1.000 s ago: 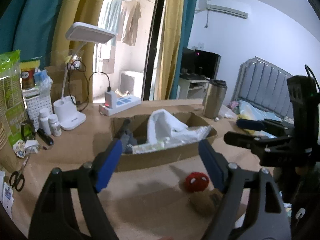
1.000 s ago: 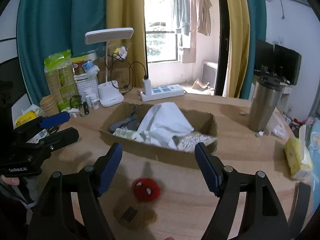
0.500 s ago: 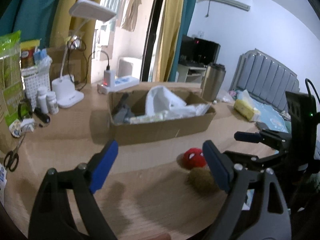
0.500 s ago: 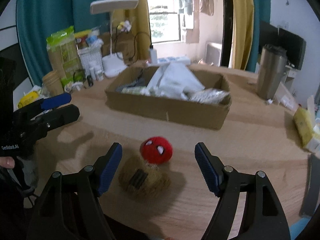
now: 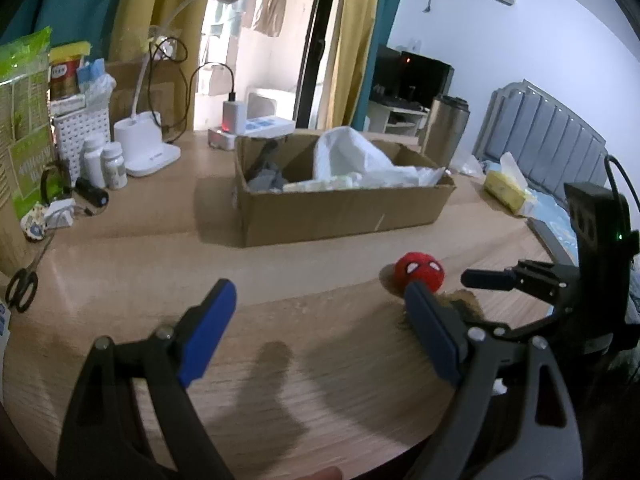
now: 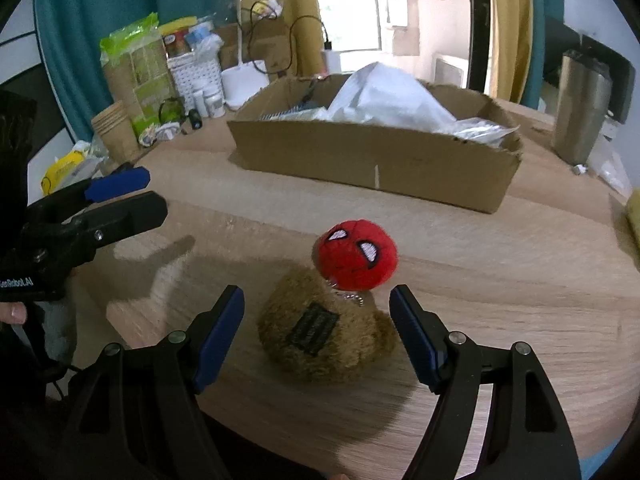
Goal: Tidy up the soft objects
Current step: 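Move both tools from the box toward the red plush ball and brown teddy plush, then grasp the brown teddy plush with the right tool while the left tool grasps the red plush ball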
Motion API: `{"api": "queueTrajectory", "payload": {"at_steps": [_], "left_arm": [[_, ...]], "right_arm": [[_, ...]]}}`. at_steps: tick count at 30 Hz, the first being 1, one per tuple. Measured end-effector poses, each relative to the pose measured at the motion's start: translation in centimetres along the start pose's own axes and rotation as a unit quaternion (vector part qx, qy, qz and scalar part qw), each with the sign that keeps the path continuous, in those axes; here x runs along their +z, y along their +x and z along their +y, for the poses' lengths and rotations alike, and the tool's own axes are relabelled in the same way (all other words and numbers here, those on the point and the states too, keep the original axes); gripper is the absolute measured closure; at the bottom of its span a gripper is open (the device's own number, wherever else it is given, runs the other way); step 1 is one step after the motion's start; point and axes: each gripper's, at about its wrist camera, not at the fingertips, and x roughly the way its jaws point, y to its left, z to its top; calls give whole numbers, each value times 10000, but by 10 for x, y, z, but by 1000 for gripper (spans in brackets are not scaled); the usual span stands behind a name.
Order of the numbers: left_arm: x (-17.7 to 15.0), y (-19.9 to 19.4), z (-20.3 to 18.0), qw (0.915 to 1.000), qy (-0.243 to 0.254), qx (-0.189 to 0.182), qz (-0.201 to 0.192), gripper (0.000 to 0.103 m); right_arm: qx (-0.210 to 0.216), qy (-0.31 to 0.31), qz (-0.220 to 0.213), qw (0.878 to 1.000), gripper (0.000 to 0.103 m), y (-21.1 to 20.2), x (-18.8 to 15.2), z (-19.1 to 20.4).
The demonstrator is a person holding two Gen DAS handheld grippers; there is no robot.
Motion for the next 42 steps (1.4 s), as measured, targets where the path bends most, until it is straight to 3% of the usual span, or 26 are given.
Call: {"api": "queueTrajectory", "payload": {"at_steps": [8,19,27,42], "left_arm": [[-2,8,-2,9999,35,-20,117,15],[0,16,-16,9995,225,-44,224,15],[4,29,-35,9984,450,-87,333,15],[13,61,-72,9942,918,-207,530,15]], "right_arm": [[-57,66,157,9998,25,11,-7,-9],[-86,16,4,10000,40,2,-13,-22],[-257,243,-168,9992,40,-13,-20,-52],[-979,883,-532,9898,37,-26,-23,-114]]}}
